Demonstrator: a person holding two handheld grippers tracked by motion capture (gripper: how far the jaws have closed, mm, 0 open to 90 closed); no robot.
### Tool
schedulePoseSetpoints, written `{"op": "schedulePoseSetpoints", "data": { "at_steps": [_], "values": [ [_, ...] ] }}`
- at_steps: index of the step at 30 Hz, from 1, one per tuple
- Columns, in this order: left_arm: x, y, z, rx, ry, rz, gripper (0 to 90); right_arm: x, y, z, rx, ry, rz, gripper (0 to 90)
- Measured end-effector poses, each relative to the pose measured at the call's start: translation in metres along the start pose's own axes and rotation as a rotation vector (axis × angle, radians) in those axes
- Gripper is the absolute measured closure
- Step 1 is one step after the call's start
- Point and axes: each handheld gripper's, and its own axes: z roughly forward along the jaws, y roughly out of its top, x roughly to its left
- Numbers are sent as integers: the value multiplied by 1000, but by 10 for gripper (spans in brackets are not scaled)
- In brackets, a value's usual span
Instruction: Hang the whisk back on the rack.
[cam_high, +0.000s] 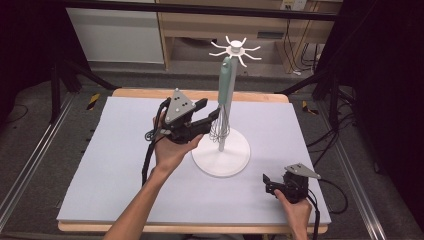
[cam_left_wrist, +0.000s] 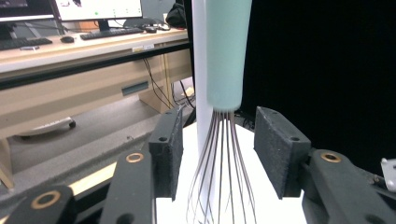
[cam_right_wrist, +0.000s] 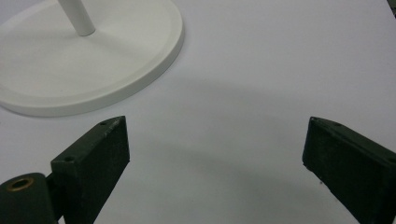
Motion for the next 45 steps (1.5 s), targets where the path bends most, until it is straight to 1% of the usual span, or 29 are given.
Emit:
{"op": "schedulePoseSetpoints", "data": {
  "at_steps": [2, 5, 6, 7, 8, 9, 12, 14, 18, 19, 20, 21, 22, 23, 26, 28, 29, 30, 31, 35, 36, 38, 39, 40, 41, 42, 43, 44, 45],
  "values": [
    [1, -3, -2, 7, -2, -1, 510, 0, 0, 0, 0, 0, 0, 78],
    [4, -17, -8, 36, 3, 4, 504, 0, 0, 0, 1, -1, 0, 78],
    [4, -17, -8, 36, 3, 4, 500, 0, 0, 0, 1, -1, 0, 78],
    [6, -24, -12, 46, 5, -2, 492, 0, 0, 0, 1, 0, -1, 78],
    [6, -24, -12, 46, 5, -2, 487, 0, 0, 0, 1, 0, -1, 78],
    [8, -30, -14, 55, 8, -6, 481, 0, 0, 0, 2, -1, 0, 78],
    [11, -37, -17, 68, 13, -2, 462, 0, -1, 0, 3, -2, 0, 78],
    [15, -47, -22, 93, 22, 0, 454, 0, -1, 0, 0, -2, 1, 78],
    [20, -56, -26, 112, 32, -6, 442, 0, -1, 0, 2, -1, 4, 78],
    [22, -63, -28, 124, 37, -13, 438, 0, -1, 0, 2, -2, 2, 78],
    [22, -63, -28, 124, 37, -13, 436, 0, -1, 0, 2, -2, 2, 78],
    [25, -69, -31, 132, 37, -18, 433, 0, -1, 0, 2, -3, 2, 78],
    [25, -69, -31, 132, 37, -18, 431, 0, -1, 0, 1, -3, 6, 78],
    [27, -77, -32, 146, 44, -23, 430, 0, -1, 0, 1, -3, 6, 78],
    [31, -88, -36, 172, 51, -29, 421, -1, -1, 0, 1, -4, 5, 78],
    [33, -91, -37, 178, 54, -28, 418, -1, -1, -1, 1, -6, 6, 78],
    [37, -100, -40, 193, 62, -42, 417, -2, -1, 0, 1, -8, 5, 78],
    [37, -100, -40, 193, 62, -42, 415, -2, -1, 0, 1, -8, 5, 78],
    [40, -108, -43, 204, 69, -53, 413, -2, -2, 0, 1, -8, 7, 78],
    [48, -123, -49, 227, 86, -73, 402, -3, -2, -1, 1, -11, 13, 78],
    [48, -123, -49, 227, 86, -73, 396, -3, -2, -1, 1, -11, 13, 78],
    [52, -130, -54, 240, 99, -80, 392, -4, -3, -1, 2, -15, 16, 78],
    [57, -138, -57, 262, 123, -81, 391, -5, -3, -1, 3, -17, 16, 78],
    [57, -138, -57, 262, 123, -81, 387, -6, -3, -1, 3, -19, 17, 78],
    [63, -145, -61, 285, 153, -85, 383, -6, -3, -1, 2, -18, 22, 78],
    [63, -145, -61, 285, 153, -85, 377, -6, -3, -1, 2, -18, 22, 78],
    [69, -153, -66, 298, 170, -98, 372, -7, -3, -1, 4, -20, 24, 78],
    [69, -153, -66, 298, 170, -98, 369, -7, -3, -1, 4, -20, 24, 78],
    [74, -161, -71, 314, 192, -105, 366, -8, -4, -1, 3, -23, 25, 78]
  ]
}}
